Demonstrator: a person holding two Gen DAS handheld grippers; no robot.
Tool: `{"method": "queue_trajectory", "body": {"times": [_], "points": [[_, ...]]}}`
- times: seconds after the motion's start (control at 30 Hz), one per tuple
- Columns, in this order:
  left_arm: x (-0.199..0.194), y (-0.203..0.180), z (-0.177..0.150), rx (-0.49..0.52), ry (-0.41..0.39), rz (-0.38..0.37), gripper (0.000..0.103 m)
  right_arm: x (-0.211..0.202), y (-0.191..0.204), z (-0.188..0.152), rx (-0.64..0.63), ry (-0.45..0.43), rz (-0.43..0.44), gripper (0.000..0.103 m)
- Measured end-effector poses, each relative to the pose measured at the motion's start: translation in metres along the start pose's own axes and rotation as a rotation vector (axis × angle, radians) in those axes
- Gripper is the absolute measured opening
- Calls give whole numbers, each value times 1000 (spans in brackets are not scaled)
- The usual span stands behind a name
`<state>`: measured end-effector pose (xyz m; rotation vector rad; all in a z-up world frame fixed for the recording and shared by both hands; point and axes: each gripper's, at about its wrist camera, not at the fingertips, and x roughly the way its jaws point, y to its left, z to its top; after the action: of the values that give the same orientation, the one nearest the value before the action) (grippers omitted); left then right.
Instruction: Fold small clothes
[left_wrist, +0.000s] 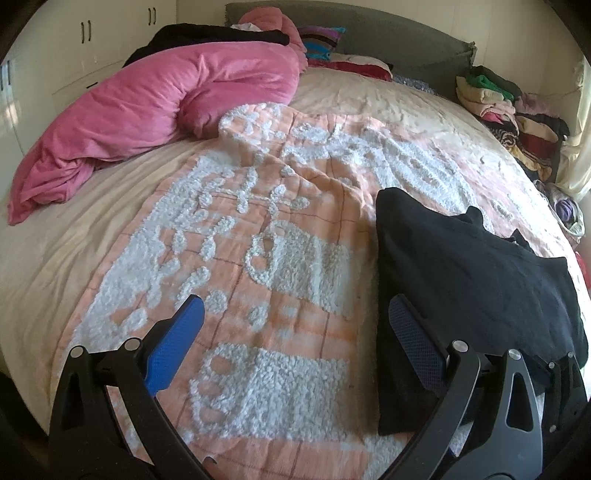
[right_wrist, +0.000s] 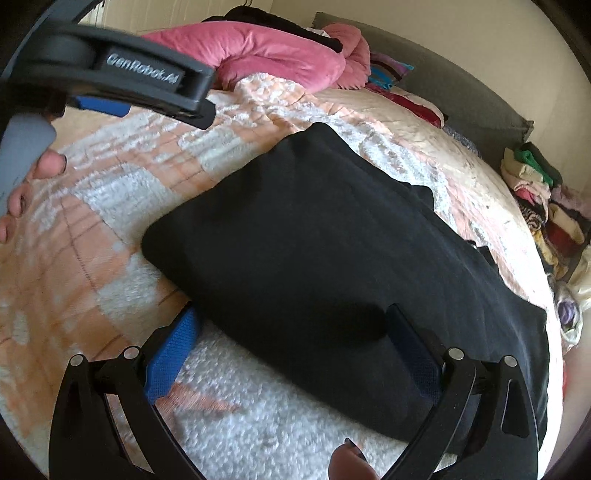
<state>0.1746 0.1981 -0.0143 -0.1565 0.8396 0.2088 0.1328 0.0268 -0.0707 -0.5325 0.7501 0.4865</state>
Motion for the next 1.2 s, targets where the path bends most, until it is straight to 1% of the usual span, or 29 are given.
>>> {"method": "queue_trajectory", "body": {"times": [0.2,0.33,0.43,0.53,0.63,0.7,0.73,0.77,0.8,0.83,0.87,0.9,0.97,1.03,1.2], "points": [[17,-1,6,7,29,8,94,11,6,7,-55,-13,-38,99],[27,-1,10,10,38,22,94,19,6,14,-74,-15,-48,99],[32,-3,13,9,44,20,94,24,6,20,-88,-22,-66,99],[36,-3,20,4,47,20,94,26,6,25,-93,-40,-84,98],[40,-5,30,-9,57,1,94,20,1,25,-77,-78,-93,96],[42,-9,38,-15,62,-18,94,13,-4,25,-53,-110,-71,81],[43,-11,41,-17,66,-29,94,9,-7,25,-37,-127,-52,78],[44,-14,44,-22,72,-48,94,4,-9,24,-21,-143,-38,71],[45,-16,48,-33,78,-73,94,0,-14,24,2,-158,-18,61],[46,-18,50,-44,83,-98,94,-5,-18,23,23,-170,0,56],[47,-21,52,-50,89,-117,94,-8,-22,22,41,-180,14,43],[49,-24,54,-60,99,-144,94,-12,-25,21,61,-190,35,27],[55,-30,55,-82,122,-178,94,-17,-31,18,87,-200,69,14],[60,-35,56,-99,147,-204,94,-23,-36,15,120,-211,92,11],[71,-52,50,-131,199,-266,94,-40,-43,4,184,-251,103,9]]}}
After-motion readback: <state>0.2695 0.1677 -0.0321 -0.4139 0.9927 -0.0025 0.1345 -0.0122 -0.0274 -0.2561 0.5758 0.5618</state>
